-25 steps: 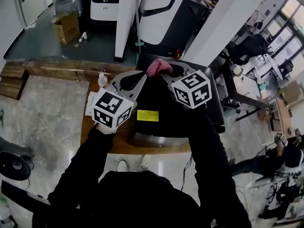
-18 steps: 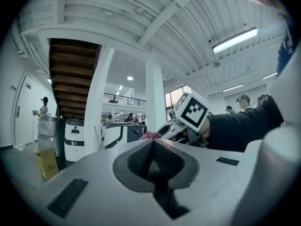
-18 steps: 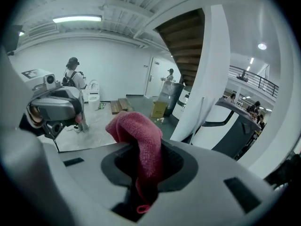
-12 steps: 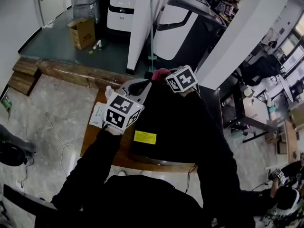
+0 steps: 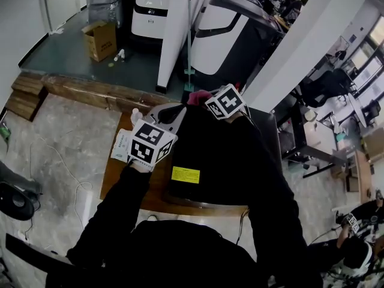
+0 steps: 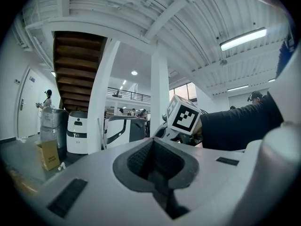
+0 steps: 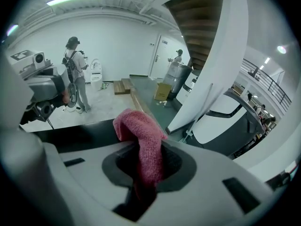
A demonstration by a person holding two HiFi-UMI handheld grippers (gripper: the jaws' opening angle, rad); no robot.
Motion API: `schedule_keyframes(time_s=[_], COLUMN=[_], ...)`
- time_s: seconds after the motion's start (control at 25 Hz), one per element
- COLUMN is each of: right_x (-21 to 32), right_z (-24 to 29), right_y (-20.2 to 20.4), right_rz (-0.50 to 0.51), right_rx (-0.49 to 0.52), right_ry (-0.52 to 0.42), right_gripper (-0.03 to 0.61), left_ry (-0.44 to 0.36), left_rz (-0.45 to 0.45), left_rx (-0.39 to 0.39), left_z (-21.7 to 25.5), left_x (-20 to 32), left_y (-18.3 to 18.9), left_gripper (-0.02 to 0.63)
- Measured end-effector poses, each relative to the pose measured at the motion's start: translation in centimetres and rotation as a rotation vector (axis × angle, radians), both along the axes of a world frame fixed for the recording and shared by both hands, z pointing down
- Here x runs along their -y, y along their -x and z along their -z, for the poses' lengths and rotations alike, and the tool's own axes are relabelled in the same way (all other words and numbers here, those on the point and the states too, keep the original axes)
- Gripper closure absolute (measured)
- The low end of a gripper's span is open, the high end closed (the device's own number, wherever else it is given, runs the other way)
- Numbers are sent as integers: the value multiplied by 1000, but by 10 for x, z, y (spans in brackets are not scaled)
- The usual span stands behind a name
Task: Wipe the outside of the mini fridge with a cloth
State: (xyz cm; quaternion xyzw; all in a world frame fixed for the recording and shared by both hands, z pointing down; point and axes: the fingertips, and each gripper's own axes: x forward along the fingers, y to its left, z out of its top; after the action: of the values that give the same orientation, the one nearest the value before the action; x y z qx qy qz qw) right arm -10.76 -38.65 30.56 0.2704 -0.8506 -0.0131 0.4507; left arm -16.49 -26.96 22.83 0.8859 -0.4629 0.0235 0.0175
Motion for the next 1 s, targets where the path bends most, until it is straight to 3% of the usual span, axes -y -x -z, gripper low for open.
schedule_keyframes(time_s=[0.24, 0.56, 1.0], right_x=[-35, -102, -204], right_z=[0, 0, -1], right_y=[6, 7, 12], right_rz=[-30, -76, -40], right_rx=[24, 73, 85], right_ry=[87, 132, 195], right_gripper=[514, 514, 514], left_ry=[3, 15, 24], left_rz=[-45, -131, -159], left_rx=[-14, -14, -13], left_z=[0, -12, -11], left_x=[-24, -72, -127], left_y=[8, 9, 2], left_gripper=[607, 607, 607])
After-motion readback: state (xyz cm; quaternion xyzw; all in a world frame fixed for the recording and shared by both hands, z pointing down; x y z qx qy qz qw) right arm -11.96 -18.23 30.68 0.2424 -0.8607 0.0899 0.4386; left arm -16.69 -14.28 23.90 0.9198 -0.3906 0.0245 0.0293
